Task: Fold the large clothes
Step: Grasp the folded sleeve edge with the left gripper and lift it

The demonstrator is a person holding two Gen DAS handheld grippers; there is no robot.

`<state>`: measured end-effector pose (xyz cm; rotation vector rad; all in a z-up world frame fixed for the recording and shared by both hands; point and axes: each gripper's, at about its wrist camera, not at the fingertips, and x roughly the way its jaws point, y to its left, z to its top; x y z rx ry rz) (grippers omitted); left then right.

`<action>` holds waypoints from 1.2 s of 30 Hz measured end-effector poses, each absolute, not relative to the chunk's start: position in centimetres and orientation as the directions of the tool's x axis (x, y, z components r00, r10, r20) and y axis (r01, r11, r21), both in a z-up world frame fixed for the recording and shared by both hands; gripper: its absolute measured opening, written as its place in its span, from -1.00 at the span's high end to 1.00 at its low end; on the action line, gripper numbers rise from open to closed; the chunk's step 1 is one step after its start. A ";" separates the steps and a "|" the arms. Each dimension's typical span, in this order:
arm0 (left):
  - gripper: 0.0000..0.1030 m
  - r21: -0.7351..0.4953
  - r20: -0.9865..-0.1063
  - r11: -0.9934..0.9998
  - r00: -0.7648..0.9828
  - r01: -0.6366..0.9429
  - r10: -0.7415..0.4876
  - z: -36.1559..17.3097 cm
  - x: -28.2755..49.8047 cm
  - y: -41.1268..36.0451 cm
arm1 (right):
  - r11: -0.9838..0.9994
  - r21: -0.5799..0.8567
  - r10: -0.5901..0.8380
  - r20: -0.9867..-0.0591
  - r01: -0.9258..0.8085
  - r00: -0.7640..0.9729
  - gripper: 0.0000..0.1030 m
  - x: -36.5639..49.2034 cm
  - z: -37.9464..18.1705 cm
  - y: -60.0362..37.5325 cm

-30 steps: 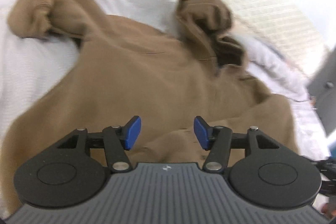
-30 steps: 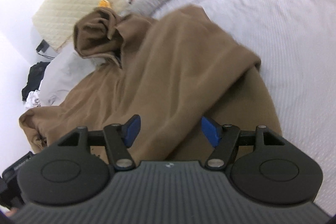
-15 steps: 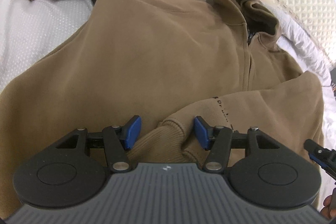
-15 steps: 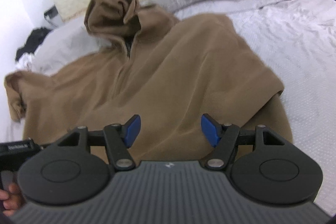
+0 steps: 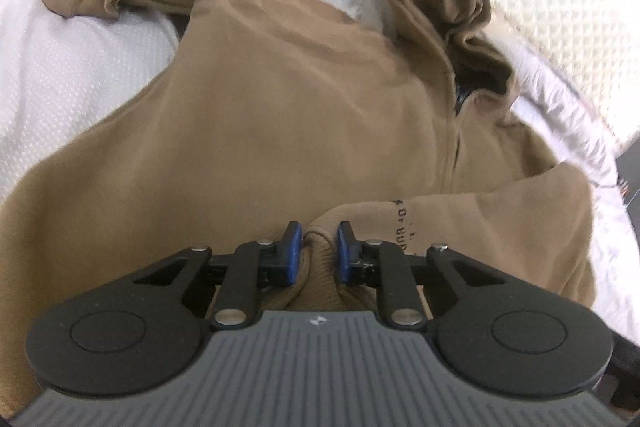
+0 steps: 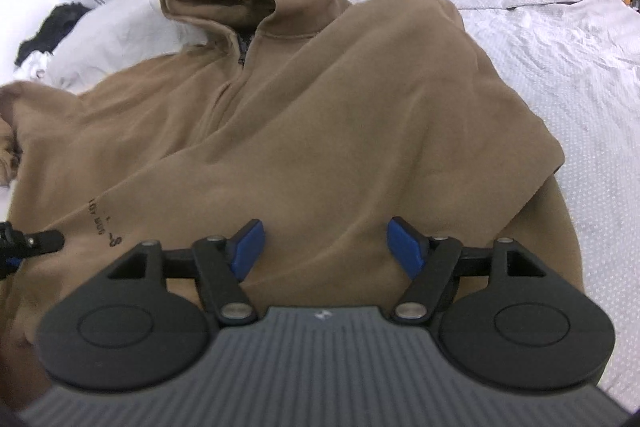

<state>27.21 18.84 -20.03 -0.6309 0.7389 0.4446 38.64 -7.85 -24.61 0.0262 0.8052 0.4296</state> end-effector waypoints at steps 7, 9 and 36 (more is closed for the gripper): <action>0.63 -0.328 -0.619 0.787 0.749 -0.522 0.239 -14.0 27.3 17.9 | 0.863 0.313 0.500 -0.636 -0.396 0.587 -0.37 38.0 -23.6 -8.7; 0.63 -0.283 -0.613 0.808 0.745 -0.517 0.262 -13.0 28.0 17.9 | 0.851 0.328 0.521 -0.631 -0.411 0.575 -0.37 37.9 -23.7 -8.2; -0.37 -0.243 -0.710 0.728 0.628 -0.641 0.317 -13.6 28.5 34.1 | 0.861 0.186 0.466 -0.662 -0.473 0.587 -0.36 37.5 -25.8 -4.8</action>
